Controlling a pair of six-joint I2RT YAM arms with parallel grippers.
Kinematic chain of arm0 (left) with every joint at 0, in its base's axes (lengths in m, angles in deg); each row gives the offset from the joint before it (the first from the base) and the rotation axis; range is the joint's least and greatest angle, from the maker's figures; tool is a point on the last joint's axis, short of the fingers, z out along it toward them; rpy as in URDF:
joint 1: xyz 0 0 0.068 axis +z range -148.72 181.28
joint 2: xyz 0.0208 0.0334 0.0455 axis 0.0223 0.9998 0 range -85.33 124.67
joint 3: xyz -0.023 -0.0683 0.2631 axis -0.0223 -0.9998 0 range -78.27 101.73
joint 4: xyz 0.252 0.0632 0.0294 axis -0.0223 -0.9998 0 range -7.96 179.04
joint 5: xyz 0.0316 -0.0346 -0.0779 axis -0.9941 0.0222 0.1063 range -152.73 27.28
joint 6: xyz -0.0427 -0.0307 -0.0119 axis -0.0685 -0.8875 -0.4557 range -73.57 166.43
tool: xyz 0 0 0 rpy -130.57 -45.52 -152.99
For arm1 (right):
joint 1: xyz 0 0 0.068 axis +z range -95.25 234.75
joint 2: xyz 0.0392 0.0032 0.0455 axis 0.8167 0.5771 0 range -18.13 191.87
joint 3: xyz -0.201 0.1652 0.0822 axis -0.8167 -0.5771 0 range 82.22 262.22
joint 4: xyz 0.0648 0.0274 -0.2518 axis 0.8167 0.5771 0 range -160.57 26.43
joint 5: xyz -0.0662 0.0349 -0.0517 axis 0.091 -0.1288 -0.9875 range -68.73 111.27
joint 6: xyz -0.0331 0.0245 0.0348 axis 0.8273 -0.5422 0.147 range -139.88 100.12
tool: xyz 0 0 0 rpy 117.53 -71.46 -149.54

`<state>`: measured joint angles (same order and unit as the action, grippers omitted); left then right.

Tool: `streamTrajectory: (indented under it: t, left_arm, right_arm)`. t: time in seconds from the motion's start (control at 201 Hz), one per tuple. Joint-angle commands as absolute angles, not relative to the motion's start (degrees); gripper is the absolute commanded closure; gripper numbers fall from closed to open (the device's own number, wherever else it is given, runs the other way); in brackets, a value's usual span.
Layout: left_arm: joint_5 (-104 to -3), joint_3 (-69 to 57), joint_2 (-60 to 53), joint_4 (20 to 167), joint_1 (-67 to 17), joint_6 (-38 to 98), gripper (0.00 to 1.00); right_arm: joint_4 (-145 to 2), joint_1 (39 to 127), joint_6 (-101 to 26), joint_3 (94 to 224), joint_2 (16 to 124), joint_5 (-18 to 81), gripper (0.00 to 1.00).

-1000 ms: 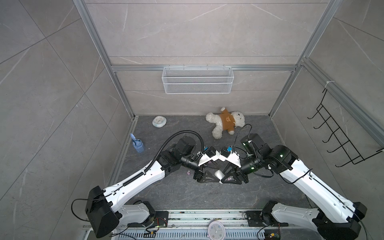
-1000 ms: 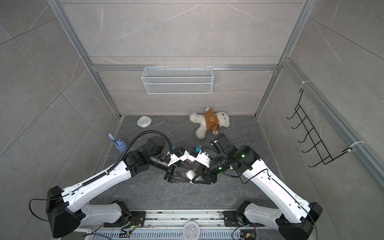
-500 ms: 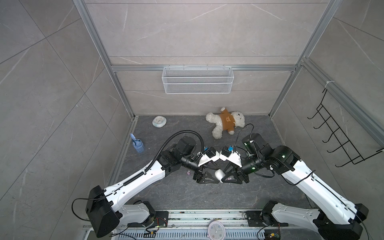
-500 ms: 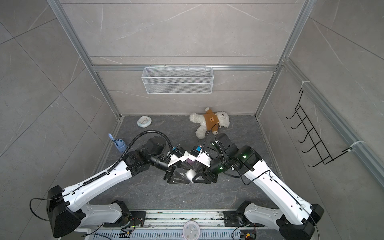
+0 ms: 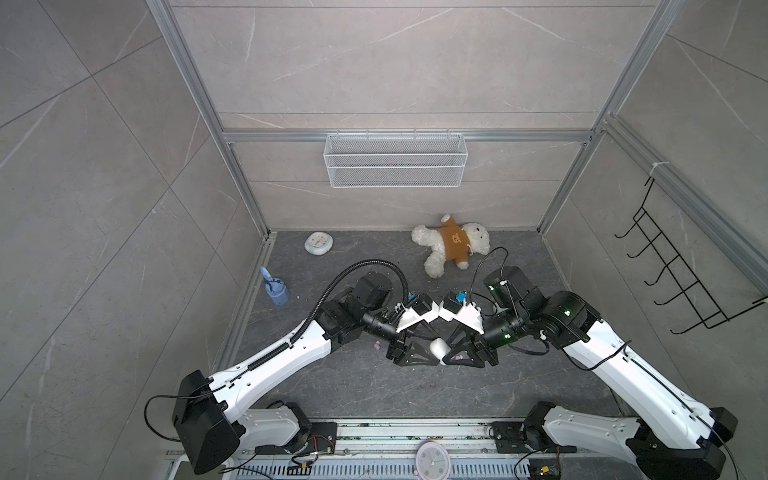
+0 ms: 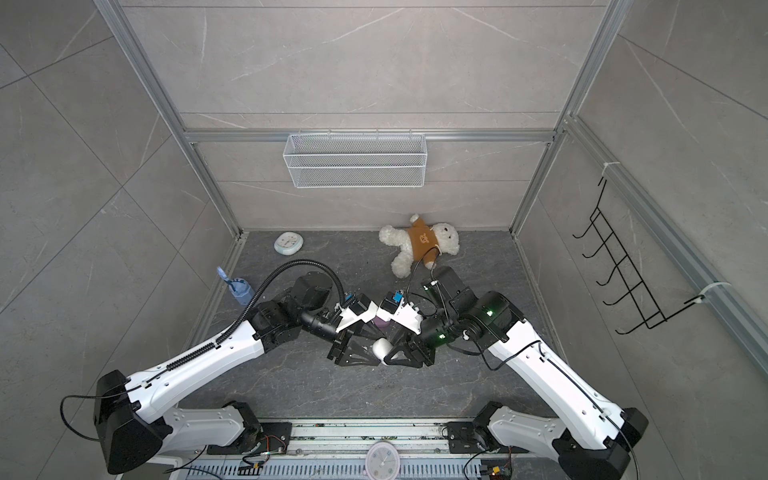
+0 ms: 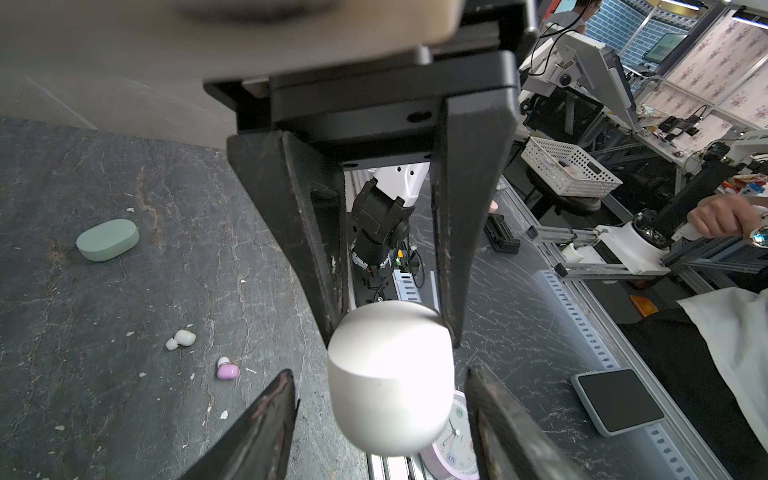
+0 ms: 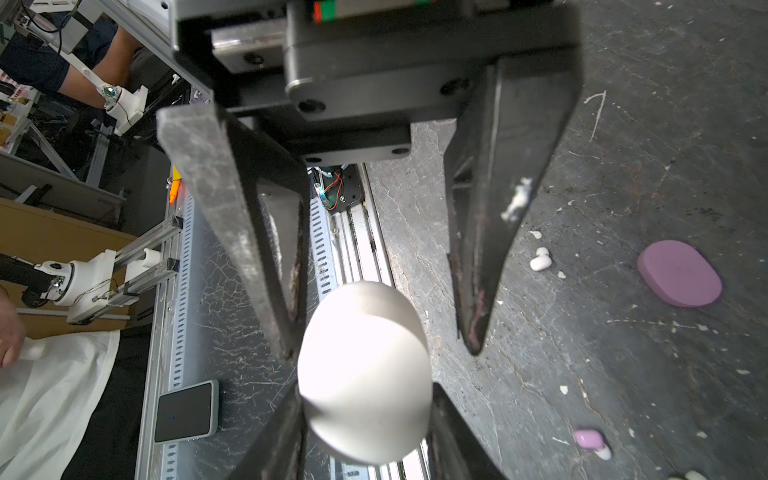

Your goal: Insert the wireless bluetooth earbuds into the charging case

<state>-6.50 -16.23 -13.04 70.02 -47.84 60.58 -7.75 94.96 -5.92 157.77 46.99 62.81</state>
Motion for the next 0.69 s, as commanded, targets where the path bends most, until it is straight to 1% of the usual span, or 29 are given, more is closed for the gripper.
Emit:
streamTrajectory:
  t: [0.0, 0.249, 0.493, 0.687]
  left_arm:
    - [-5.32, -14.20, -11.68, 69.75, -48.82, 60.14, 0.33]
    - [-5.63, -13.87, -11.29, 69.88, -49.01, 59.60, 0.32]
    - [-5.28, -14.02, -10.73, 69.64, -49.17, 59.26, 0.34]
    - [-5.13, -14.80, -11.33, 69.44, -49.26, 58.74, 0.29]
  right_arm:
    - [-12.70, 95.06, -6.51, 159.50, 47.37, 64.08, 0.56]
    - [-13.09, 95.10, -6.67, 159.56, 47.35, 64.33, 0.56]
    - [-14.24, 95.09, -7.47, 159.56, 46.54, 63.51, 0.56]
    - [-14.75, 95.02, -8.36, 159.21, 45.37, 62.58, 0.57]
